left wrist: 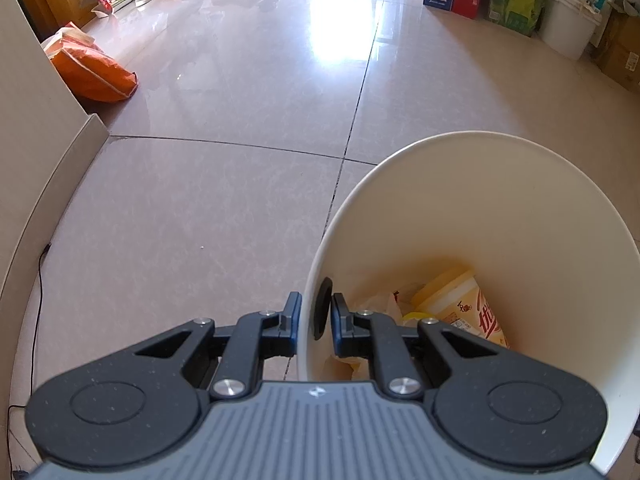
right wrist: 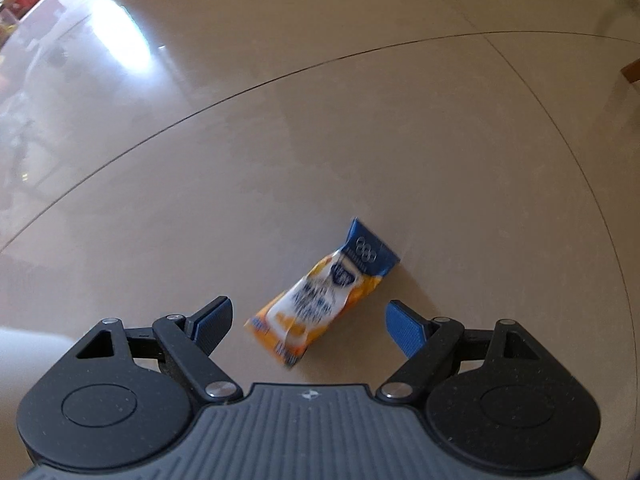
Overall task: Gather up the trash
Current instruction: 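Grasp the second yogurt carton upright with the right gripper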
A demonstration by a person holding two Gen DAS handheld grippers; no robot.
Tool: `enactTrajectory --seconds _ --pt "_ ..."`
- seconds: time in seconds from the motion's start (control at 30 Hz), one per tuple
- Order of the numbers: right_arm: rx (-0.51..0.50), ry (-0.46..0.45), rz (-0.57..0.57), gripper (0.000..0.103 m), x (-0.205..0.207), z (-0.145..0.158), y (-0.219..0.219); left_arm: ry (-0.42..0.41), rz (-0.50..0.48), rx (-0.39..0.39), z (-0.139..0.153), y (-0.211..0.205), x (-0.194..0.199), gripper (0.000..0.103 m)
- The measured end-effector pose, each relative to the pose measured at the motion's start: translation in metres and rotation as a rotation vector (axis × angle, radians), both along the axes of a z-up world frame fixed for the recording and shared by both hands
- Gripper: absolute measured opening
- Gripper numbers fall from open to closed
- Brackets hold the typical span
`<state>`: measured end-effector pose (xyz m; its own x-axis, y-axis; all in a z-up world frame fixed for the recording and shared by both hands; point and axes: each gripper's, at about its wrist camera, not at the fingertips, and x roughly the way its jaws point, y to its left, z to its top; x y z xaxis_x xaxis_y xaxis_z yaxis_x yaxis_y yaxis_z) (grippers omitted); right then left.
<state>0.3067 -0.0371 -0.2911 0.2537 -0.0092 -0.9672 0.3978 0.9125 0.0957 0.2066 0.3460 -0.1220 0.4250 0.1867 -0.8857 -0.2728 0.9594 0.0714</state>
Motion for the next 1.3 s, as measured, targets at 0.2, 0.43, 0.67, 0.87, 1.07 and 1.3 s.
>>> enactTrajectory --seconds 0.2,0.43,0.67,0.87,1.07,1.3 --pt "-0.064 0.024 -0.047 0.087 0.013 -0.029 0.002 -0.002 -0.006 -0.001 -0.001 0.001 -0.001 0.014" --pt "-0.102 0.099 -0.01 0.087 0.011 -0.048 0.0 -0.001 -0.002 -0.005 -0.001 0.001 0.0 0.014" --pt "-0.123 0.132 0.04 0.078 0.002 -0.059 -0.01 -0.002 -0.008 0.002 -0.001 0.0 -0.001 0.014" --pt "-0.096 0.105 0.084 0.059 0.012 -0.059 -0.003 -0.001 -0.001 0.001 0.0 -0.001 0.0 0.014" --pt "-0.146 0.112 0.151 0.042 0.013 -0.058 0.01 -0.002 -0.002 0.002 0.0 -0.001 0.0 0.014" --pt "-0.187 0.089 0.205 0.041 0.007 -0.042 0.025 -0.002 0.002 -0.002 -0.001 -0.001 0.0 0.014"
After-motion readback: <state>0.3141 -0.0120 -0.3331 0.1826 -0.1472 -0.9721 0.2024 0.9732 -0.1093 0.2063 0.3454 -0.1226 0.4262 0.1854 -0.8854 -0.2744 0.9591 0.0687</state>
